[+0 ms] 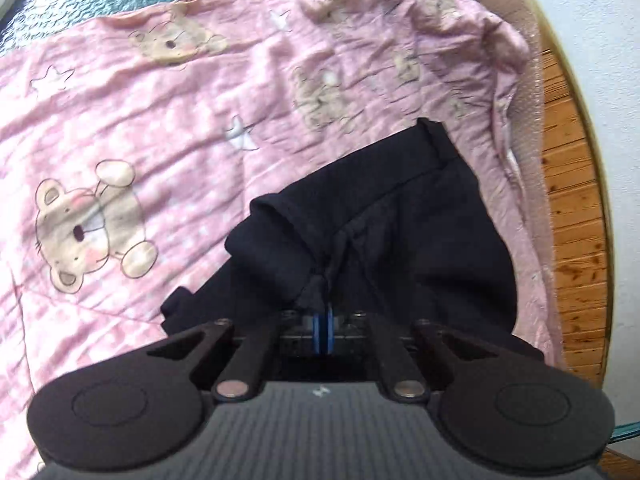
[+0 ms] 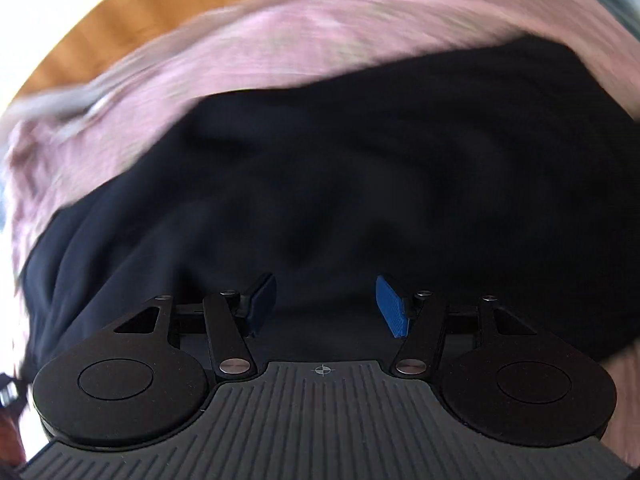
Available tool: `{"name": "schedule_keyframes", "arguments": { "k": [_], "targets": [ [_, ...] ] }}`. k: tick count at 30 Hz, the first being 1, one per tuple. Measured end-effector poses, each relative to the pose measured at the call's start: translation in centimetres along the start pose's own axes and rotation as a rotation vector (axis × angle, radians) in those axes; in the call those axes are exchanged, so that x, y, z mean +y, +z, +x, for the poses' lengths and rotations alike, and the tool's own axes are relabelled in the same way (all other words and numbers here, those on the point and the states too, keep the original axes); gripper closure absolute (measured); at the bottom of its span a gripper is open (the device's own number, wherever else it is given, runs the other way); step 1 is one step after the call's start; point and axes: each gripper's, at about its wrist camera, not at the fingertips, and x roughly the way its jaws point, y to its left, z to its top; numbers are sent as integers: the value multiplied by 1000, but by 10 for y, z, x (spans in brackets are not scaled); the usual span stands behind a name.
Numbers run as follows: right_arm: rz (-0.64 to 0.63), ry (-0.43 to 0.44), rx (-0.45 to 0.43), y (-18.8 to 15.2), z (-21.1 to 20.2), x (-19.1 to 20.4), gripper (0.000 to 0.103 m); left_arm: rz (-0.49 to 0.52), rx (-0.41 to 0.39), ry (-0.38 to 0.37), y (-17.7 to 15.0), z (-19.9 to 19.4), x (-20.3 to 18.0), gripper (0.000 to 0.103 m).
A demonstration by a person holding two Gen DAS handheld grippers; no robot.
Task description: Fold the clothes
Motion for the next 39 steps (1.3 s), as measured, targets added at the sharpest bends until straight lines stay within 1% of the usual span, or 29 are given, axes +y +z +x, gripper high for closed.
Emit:
{"name": "schedule_keyframes", "arguments": {
  "k": [2,3,4,5,7,9,10,12,16,17,20,21,22,24,25,26,27,28,29,30,32,34,36,37,39],
  "targets": [
    [193,-19,-38,0,-11,-69,43,-17,-24,5,-1,-2,-5,84],
    [287,-26,-59,0,-17,-103,43,-7,-32,22,-2,0,-11,81],
    [357,-9,-96,3,-22,-130,43,4,-39,39,-3,1,-17,72],
    [426,7,-132,5,-27,-157,43,14,-46,56,-3,2,-22,67],
    [559,40,-204,10,-36,-210,43,36,-61,90,-5,4,-34,64],
    [585,48,-230,22,-28,-237,42,57,-75,124,-6,7,-46,61],
    [598,51,-244,27,-24,-251,37,67,-82,141,-7,8,-52,61],
    [624,59,-270,39,-15,-278,29,89,-97,175,-8,10,-63,61],
    [678,66,-312,57,6,-327,30,124,-125,241,-10,15,-85,61],
    [684,87,-329,61,12,-330,30,118,-130,250,-9,16,-86,64],
    [651,120,-326,70,21,-322,30,104,-145,267,-6,17,-89,72],
    [639,131,-324,73,24,-319,44,104,-151,270,-5,16,-91,75],
    [628,142,-323,76,27,-317,69,105,-157,271,-4,15,-93,77],
    [606,163,-321,83,34,-312,89,116,-167,270,-3,14,-98,79],
    [595,174,-320,86,37,-309,97,124,-171,272,-3,13,-101,83],
    [584,185,-319,89,40,-306,101,133,-173,276,-2,14,-104,93],
    [571,192,-316,93,42,-303,103,142,-176,273,0,14,-108,98],
    [546,172,-304,102,39,-294,103,151,-180,260,4,12,-113,99],
    [519,175,-324,110,30,-290,103,160,-185,247,7,11,-119,100],
    [490,183,-363,120,16,-286,103,169,-192,223,12,8,-125,100],
    [448,233,-465,140,-24,-278,103,184,-213,137,22,-4,-141,100],
    [413,272,-554,158,-67,-267,103,212,-218,62,32,-17,-160,100],
    [403,293,-625,159,-106,-260,103,260,-226,1,36,-35,-176,100],
    [399,303,-659,158,-125,-257,103,281,-228,-8,34,-43,-178,100],
    [421,293,-701,132,-156,-260,103,311,-211,-5,28,-56,-172,100]
  ]
}}
